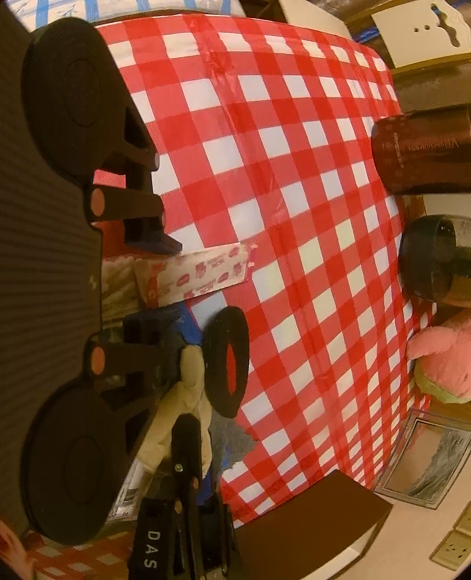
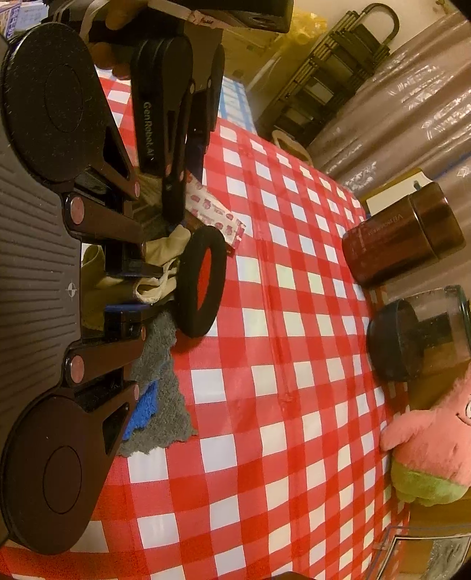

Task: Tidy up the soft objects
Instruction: 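Grasp the beige cloth with the right gripper while the left gripper grasps the red-white packet, then carry the beige cloth and packet in both grippers over the brown box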

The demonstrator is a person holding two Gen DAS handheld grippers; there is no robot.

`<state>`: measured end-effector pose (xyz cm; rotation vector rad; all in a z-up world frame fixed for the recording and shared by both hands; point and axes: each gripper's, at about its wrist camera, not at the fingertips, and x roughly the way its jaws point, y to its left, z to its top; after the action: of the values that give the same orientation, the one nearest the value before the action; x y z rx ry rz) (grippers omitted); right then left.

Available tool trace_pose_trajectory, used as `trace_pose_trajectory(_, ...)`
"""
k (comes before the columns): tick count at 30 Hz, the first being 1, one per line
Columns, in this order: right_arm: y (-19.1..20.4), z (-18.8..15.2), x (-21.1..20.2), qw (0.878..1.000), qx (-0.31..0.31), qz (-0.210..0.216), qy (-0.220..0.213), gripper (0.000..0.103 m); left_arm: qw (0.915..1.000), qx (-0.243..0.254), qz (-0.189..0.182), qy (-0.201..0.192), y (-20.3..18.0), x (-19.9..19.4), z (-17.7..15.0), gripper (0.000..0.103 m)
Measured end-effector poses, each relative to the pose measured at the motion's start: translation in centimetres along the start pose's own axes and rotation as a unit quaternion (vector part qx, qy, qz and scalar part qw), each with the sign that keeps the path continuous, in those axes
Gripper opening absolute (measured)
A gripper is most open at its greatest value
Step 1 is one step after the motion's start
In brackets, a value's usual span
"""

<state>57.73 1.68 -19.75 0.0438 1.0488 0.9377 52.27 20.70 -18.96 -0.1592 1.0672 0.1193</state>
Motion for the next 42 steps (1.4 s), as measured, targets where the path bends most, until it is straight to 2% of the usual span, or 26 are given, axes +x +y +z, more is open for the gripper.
trace_pose_trajectory(9,1.0,0.0,-1.0,1.0,-0.016,0.002,-0.007,0.013,0.9996,-0.017,0.006,-0.02,1.2,-2.6,-0.6,0.024)
trace_pose_trajectory(17,2.2,-0.4,-3.6,0.999,-0.021,0.007,-0.035,0.007,0.9987,-0.024,0.003,-0.044,0.9,-5.6,-0.9,0.022)
trace_pose_trajectory(24,3.2,-0.5,-6.7,0.997,-0.02,0.01,-0.068,0.006,0.9976,-0.019,-0.004,-0.066,0.0,-8.3,-1.4,0.022)
trace_pose_trajectory(33,3.7,-1.2,-11.5,0.993,-0.007,0.002,-0.116,0.006,0.9953,0.003,-0.022,-0.094,-2.6,-11.8,-1.7,0.022)
trace_pose_trajectory(42,2.7,-2.7,-16.9,0.987,0.019,-0.03,-0.16,0.006,0.9893,0.059,-0.062,-0.118,-7.6,-13.9,-1.1,0.022)
